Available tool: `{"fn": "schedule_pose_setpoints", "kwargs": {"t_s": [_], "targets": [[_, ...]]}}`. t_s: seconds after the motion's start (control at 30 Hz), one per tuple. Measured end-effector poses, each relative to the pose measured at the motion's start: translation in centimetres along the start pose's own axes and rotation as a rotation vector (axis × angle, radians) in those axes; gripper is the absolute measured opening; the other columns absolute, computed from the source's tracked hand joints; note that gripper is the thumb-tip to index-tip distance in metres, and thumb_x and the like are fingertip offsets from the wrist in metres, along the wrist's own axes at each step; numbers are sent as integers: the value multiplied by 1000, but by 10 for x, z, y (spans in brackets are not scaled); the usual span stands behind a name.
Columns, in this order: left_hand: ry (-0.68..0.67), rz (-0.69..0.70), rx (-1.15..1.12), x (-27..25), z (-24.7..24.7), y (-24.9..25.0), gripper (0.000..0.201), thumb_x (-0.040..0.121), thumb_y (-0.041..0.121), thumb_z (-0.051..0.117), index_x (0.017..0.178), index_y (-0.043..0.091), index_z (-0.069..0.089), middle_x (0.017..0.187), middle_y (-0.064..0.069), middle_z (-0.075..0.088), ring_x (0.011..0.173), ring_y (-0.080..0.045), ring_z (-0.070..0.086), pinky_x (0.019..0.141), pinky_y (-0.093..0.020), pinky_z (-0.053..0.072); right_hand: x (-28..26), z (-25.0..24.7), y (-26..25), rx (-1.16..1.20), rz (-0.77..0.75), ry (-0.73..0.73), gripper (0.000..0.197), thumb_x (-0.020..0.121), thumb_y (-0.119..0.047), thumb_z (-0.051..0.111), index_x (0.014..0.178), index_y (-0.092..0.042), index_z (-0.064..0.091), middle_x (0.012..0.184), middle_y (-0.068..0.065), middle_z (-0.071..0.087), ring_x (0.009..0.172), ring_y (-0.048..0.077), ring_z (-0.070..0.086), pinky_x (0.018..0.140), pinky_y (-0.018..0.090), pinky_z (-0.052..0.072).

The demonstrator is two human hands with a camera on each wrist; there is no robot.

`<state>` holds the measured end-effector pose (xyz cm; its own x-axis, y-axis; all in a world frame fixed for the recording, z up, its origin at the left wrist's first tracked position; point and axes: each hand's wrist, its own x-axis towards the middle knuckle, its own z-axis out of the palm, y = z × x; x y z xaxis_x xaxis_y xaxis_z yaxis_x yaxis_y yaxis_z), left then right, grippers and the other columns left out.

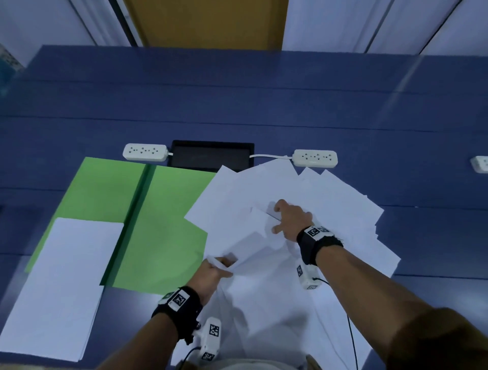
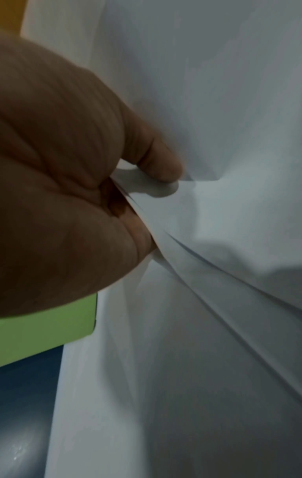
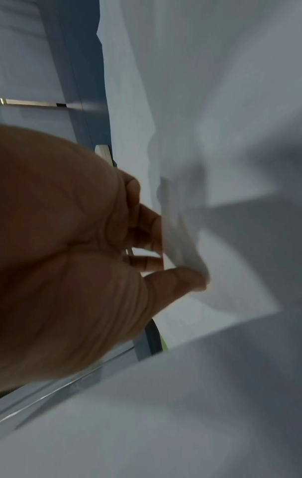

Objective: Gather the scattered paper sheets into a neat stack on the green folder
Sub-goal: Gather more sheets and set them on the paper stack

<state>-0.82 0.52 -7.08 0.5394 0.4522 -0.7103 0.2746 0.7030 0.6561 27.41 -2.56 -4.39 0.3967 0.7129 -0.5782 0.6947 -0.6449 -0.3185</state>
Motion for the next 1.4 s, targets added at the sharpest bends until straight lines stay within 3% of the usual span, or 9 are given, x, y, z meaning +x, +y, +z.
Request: {"fn": "schedule_pose_setpoints", "kwargs": {"t_s": [0.1,0.23,0.37,0.47,0.7,0.77,0.87,1.1,1.4], "targets": [[4,12,-24,-3,5,3,42,68,-14,64,84,18,86,96,-15,79,81,-23,77,71,-27,62,-8,1,4,13,-123,64,28,89,-3,61,94,-30,54,82,-13,63,88,19,63,85,39,26],[74,46,40,-5,7,2,31,78,-13,67,99,5,80,97,-20,78,82,-30,76,70,-31,61,-25,-5,9,375,-196,78,21,96,-15,69,82,-29,61,73,-11,64,56,2,54,72,30,41],[134,71,158,-2,3,0,14,90,-1,74,104,-1,72,95,-12,79,93,-32,76,78,-36,57,-48,-27,18,634,-222,227,14,102,-16,62,90,-24,64,90,-7,75,76,7,70,67,16,50],[80,83,218,-1,4,3,14,91,2,74,105,6,75,96,-3,80,92,-22,76,81,-32,55,-59,-38,30,771,-138,214,10,103,-16,62,94,-18,65,97,1,77,81,19,77,72,27,56],[51,77,295,-15,21,3,23,93,-7,65,93,15,69,76,17,78,79,2,74,65,-9,52,-35,-9,44,555,-13,63,23,101,-6,51,106,-18,70,105,4,67,84,24,67,77,32,59],[18,123,343,-14,19,-1,29,85,-8,66,90,18,79,100,2,81,105,-17,75,86,-20,55,-27,-8,38,463,5,45,18,101,-14,57,113,-21,69,114,1,66,97,23,62,92,37,55],[15,143,394,-16,13,-11,37,79,-17,58,71,14,77,105,-6,80,99,-17,73,97,-41,53,-21,-4,29,291,-20,-46,34,97,-32,72,128,-20,63,119,-4,59,109,17,54,97,27,42],[143,149,325,-25,15,-7,12,89,5,76,85,12,68,76,6,76,85,-23,71,85,-35,55,-39,-11,17,100,-48,66,20,93,-33,70,79,-29,56,81,-10,58,95,26,63,94,44,44],[127,245,311,0,11,1,24,95,16,73,119,14,73,116,5,78,111,-15,73,102,-44,55,-143,-88,50,632,-154,501,17,94,-33,78,80,-26,71,87,-11,74,82,20,66,85,41,50]]}}
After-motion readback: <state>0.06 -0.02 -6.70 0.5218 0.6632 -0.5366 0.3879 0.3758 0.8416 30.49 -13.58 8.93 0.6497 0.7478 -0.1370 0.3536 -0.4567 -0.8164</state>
